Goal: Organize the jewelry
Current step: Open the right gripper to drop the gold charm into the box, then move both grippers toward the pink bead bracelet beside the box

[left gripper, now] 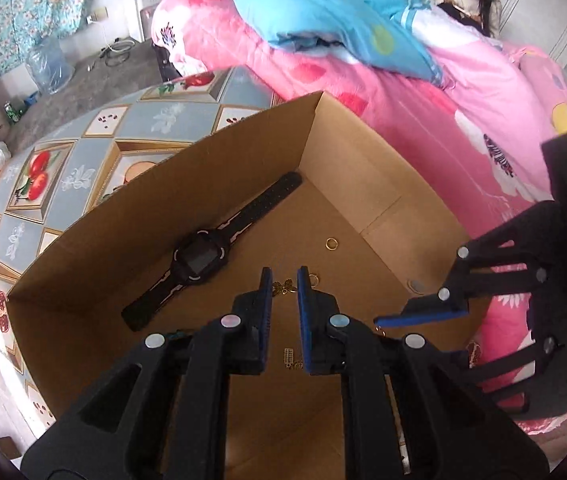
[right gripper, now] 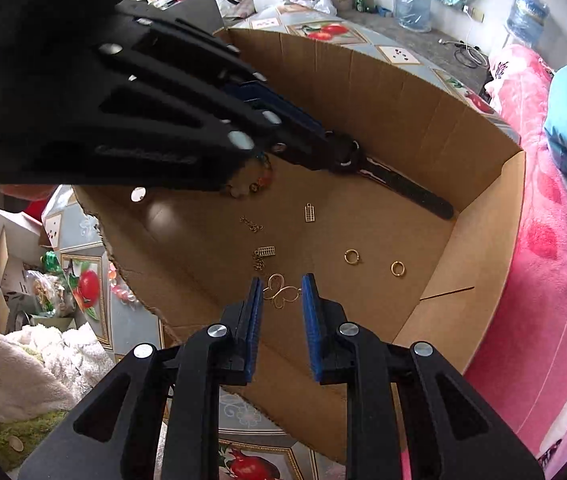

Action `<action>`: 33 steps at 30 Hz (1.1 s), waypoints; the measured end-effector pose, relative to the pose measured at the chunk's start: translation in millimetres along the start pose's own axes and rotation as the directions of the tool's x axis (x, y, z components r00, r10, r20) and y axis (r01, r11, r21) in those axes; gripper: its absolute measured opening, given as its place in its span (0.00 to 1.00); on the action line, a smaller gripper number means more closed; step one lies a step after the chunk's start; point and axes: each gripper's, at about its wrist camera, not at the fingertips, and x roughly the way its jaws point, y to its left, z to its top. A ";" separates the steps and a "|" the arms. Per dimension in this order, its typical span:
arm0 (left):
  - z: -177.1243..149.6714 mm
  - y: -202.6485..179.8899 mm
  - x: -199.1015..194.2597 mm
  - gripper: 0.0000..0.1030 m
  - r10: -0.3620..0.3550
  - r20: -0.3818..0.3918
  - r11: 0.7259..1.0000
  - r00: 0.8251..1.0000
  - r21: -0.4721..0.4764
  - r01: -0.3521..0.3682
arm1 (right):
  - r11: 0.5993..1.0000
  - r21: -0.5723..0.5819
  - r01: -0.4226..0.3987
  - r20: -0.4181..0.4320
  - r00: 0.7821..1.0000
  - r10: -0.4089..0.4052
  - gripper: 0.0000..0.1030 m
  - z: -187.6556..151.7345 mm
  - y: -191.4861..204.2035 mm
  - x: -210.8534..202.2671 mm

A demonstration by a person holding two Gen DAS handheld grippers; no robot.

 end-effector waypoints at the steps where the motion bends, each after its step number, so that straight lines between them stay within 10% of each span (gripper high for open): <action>1: 2.9 0.5 7.9 0.11 0.001 -0.023 1.000 1.000 -0.003 -0.001 | 1.000 0.000 -0.002 -0.011 1.000 0.002 0.20 0.0 -1.3 3.5; 14: 21.7 14.0 40.7 0.15 -0.027 -0.058 0.993 0.998 -0.115 0.020 | 0.998 0.055 -0.033 -0.005 0.999 0.033 0.21 -0.9 -21.6 7.6; 23: 9.0 10.6 -20.5 0.15 0.017 0.084 0.994 0.996 -0.111 -0.007 | 0.994 0.099 -0.044 0.137 0.990 0.030 0.21 -9.4 -20.2 -37.2; 33: -114.6 2.6 -164.3 0.18 0.076 0.419 0.988 0.905 -0.151 -0.013 | 0.993 0.093 -0.073 0.461 0.887 0.022 0.29 -89.4 28.0 -128.6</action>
